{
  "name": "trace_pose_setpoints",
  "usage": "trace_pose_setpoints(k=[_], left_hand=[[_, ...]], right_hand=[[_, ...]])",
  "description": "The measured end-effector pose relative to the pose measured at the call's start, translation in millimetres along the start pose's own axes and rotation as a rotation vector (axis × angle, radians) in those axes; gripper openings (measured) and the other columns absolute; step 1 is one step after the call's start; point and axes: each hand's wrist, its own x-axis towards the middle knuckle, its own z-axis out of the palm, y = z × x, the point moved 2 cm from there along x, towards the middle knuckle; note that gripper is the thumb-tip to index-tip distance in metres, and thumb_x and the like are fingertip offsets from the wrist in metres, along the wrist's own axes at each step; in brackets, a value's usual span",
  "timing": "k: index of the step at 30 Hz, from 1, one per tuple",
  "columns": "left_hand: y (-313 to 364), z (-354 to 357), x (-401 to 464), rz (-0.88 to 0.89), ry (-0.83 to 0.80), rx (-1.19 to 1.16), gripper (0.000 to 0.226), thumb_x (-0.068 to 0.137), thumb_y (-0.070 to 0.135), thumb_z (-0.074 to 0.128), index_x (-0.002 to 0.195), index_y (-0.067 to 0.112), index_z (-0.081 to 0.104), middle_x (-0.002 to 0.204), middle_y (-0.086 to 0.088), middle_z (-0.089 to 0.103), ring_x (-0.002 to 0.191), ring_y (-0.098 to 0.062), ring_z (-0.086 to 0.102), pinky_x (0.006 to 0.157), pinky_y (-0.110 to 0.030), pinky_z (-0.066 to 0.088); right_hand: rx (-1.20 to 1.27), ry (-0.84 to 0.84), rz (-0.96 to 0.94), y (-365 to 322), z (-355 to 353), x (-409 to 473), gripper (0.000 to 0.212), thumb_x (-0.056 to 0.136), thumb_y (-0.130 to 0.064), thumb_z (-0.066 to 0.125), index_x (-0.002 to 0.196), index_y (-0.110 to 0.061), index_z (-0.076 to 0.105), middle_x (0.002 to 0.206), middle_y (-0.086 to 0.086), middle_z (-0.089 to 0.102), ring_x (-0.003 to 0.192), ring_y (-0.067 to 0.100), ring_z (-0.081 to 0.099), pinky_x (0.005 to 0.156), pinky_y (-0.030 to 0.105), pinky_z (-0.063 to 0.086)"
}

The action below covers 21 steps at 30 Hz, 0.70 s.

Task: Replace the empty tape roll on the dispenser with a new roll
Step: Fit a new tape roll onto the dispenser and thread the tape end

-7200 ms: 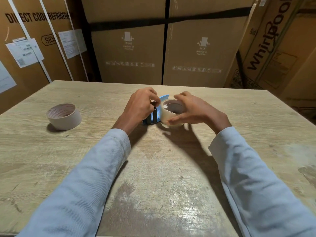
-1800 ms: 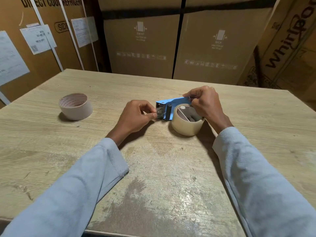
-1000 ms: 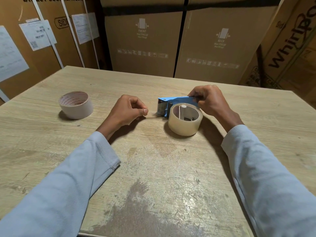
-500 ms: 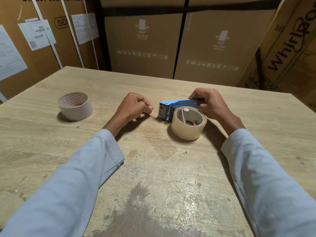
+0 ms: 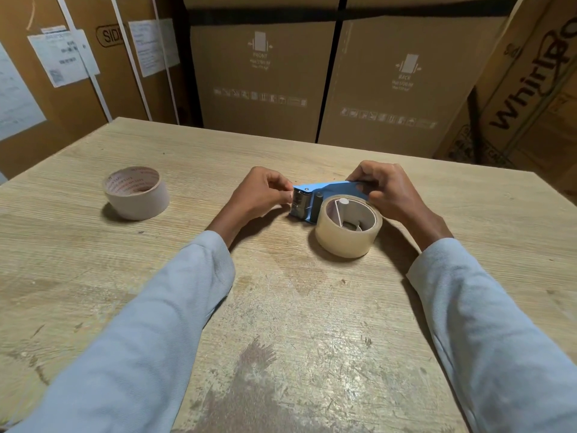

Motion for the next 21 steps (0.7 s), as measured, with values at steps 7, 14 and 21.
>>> trace_pose_setpoints(k=[7, 14, 21], left_hand=[[-1.8, 12.2, -3.8, 0.07, -0.003, 0.095, 0.008, 0.079, 0.013, 0.079, 0.084, 0.015, 0.073, 0.077, 0.005, 0.072, 0.075, -0.013, 0.066, 0.082, -0.041, 0.056], [-1.3, -10.7, -16.8, 0.1, -0.007, -0.139, 0.013, 0.092, 0.01, 0.066, 0.101, 0.004, 0.074, 0.086, -0.004, 0.074, 0.079, -0.017, 0.069, 0.07, -0.032, 0.058], [1.7, 2.8, -29.5, 0.155, -0.095, -0.229, 0.027, 0.083, 0.007, 0.077, 0.109, 0.005, 0.072, 0.102, -0.012, 0.075, 0.089, -0.016, 0.073, 0.081, -0.031, 0.06]], right_hand=[[0.114, -0.024, 0.048, -1.9, 3.0, -1.4, 0.052, 0.072, 0.029, 0.049, 0.088, -0.015, 0.07, 0.09, 0.006, 0.072, 0.088, 0.018, 0.066, 0.077, 0.025, 0.056], [0.161, -0.027, 0.075, -4.1, 3.1, -3.2, 0.053, 0.069, 0.033, 0.046, 0.091, -0.01, 0.071, 0.092, 0.009, 0.072, 0.089, 0.014, 0.067, 0.081, 0.021, 0.056], [0.141, -0.022, 0.099, -5.8, 2.2, -3.5, 0.049, 0.071, 0.031, 0.049, 0.097, -0.003, 0.074, 0.092, 0.008, 0.071, 0.09, 0.021, 0.066, 0.077, 0.022, 0.057]])
